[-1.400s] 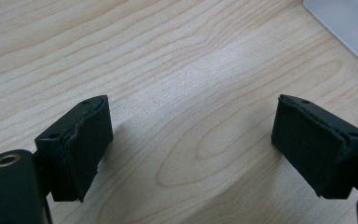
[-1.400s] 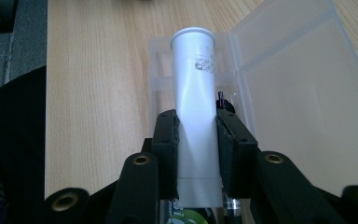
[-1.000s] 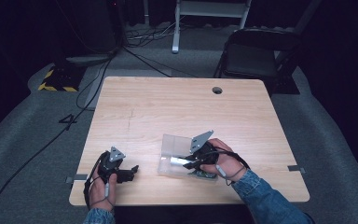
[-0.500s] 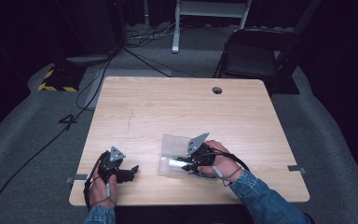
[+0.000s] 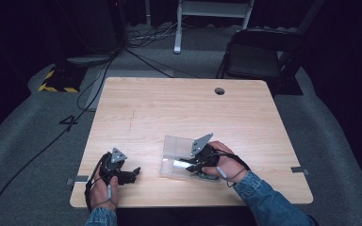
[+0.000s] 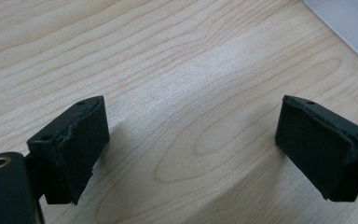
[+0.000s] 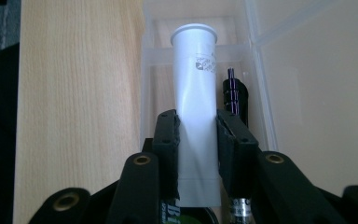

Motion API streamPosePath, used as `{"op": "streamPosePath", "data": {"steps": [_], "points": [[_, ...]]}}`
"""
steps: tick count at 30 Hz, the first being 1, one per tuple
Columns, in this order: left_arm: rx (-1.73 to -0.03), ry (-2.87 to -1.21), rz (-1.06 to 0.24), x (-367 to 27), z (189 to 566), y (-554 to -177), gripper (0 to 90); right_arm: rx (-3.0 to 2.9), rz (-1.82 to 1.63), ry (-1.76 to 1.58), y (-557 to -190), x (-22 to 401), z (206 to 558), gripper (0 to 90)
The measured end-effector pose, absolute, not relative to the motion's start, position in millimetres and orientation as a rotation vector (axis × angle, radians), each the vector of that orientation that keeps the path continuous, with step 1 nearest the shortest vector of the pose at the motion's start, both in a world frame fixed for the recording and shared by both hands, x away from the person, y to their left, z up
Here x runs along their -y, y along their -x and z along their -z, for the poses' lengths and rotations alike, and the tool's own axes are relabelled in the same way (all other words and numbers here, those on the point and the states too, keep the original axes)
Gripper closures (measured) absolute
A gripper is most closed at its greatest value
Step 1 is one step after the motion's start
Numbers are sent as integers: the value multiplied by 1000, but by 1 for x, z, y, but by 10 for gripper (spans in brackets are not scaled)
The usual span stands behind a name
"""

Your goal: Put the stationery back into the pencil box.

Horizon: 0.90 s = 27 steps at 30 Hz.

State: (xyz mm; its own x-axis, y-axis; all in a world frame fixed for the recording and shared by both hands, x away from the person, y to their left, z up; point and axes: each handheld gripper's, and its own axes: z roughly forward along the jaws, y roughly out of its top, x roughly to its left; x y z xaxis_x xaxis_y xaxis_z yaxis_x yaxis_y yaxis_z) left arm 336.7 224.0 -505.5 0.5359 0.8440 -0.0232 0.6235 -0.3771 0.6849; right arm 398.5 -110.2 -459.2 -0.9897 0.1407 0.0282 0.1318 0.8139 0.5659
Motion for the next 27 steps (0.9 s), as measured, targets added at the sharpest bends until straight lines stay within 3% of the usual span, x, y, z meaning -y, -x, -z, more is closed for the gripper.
{"op": "streamPosePath", "data": {"steps": [27], "points": [[-1177, -2133, -443, -224, 505, -337, 95, -2942, -923, -165, -405, 111, 467, 660]]}}
